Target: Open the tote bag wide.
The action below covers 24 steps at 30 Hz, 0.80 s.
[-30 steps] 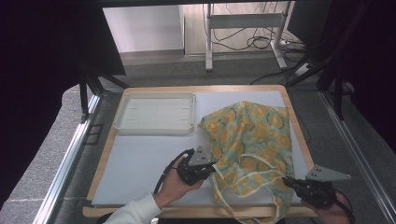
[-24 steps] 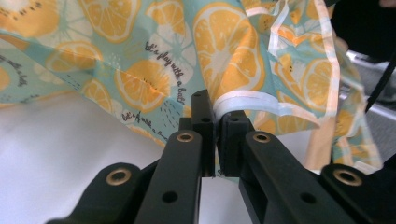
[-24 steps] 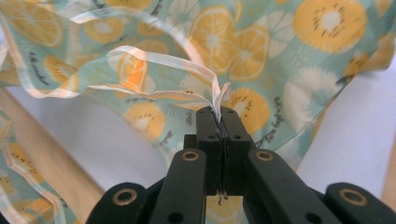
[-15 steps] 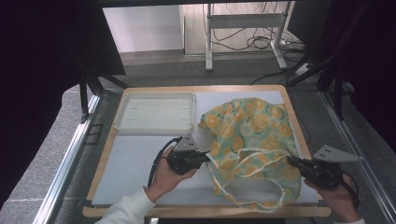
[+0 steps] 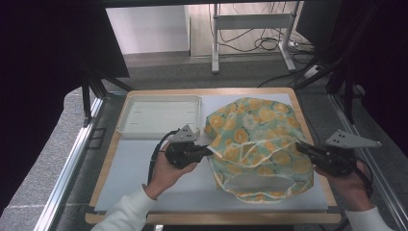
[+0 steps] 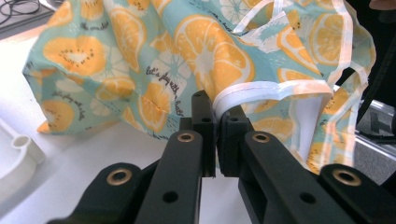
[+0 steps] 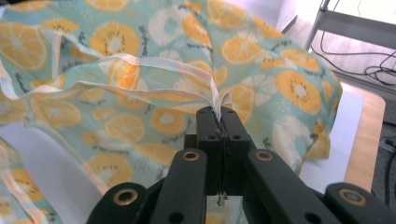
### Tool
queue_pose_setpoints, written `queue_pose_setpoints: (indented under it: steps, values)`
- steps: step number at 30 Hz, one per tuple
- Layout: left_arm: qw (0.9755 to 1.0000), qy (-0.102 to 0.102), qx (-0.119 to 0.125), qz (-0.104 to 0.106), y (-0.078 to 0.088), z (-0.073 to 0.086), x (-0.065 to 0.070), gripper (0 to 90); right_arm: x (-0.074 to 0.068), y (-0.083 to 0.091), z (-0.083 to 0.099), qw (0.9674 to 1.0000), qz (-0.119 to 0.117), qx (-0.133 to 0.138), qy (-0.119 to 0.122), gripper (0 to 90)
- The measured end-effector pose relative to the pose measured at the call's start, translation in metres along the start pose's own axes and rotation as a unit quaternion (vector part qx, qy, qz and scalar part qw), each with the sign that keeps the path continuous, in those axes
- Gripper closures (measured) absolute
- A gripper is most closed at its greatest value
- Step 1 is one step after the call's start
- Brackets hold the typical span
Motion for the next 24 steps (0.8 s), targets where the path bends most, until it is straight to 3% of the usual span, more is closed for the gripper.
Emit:
queue_pose_setpoints:
  steps: [15, 24]
  values:
    - [0.9998, 0.017, 0.012, -0.009, 0.011, -0.018, -0.019, 88.0, 0.005, -0.018, -0.04, 0.9997, 0.01, 0.022, 0.004, 88.2]
    - [0.9995, 0.023, 0.005, -0.019, 0.011, -0.026, -0.032, 88.2, 0.017, -0.038, -0.052, 0.9998, 0.018, 0.011, -0.002, 88.2]
Point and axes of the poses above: each handheld gripper's, and its own axes: y roughly backward along the jaws, z roughly out of its underside, x roughly to its right, the point moved 8 cm from there along -y, roughly forward along the jaws, and after that the axes turned 13 degrees about z, right-handed, at the moved point
